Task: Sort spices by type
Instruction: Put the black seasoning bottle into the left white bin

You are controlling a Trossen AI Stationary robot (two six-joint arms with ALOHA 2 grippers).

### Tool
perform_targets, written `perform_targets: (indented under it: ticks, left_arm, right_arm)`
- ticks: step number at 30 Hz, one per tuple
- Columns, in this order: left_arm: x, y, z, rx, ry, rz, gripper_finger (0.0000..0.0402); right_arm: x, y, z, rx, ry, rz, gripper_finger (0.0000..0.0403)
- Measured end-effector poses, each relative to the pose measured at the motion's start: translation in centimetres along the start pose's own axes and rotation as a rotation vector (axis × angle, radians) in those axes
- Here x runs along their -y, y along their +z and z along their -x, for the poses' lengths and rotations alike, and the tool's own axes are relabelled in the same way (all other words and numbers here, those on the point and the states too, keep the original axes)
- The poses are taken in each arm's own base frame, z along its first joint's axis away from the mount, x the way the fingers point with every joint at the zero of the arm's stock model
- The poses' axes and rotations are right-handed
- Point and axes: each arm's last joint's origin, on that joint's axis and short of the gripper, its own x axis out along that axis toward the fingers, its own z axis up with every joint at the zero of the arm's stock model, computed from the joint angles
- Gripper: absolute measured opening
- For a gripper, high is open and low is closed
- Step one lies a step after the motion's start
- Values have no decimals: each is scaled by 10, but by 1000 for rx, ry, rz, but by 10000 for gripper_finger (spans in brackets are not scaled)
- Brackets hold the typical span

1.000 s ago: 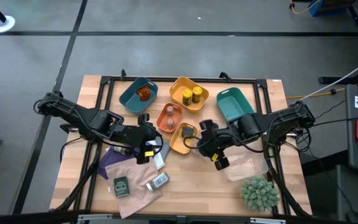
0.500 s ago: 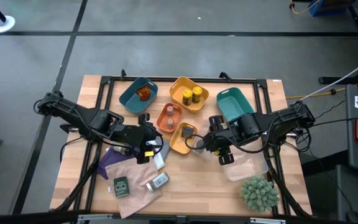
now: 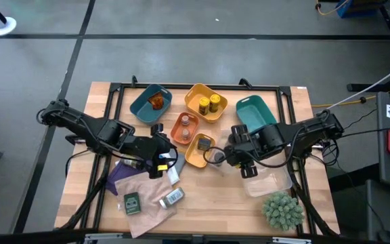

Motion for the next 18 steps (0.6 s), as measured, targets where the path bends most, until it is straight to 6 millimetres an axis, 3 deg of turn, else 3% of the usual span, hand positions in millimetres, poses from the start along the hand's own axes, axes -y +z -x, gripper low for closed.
perform_targets:
  ticks: [9, 18]
  left_arm:
    - [0, 0, 0, -1, 0, 0, 186]
    - [0, 1, 0, 10, -3, 7, 186]
  right_arm:
    - [-6, -29, -40, 79, -20, -11, 211]
    - [4, -60, -66, 253, -33, -110, 211]
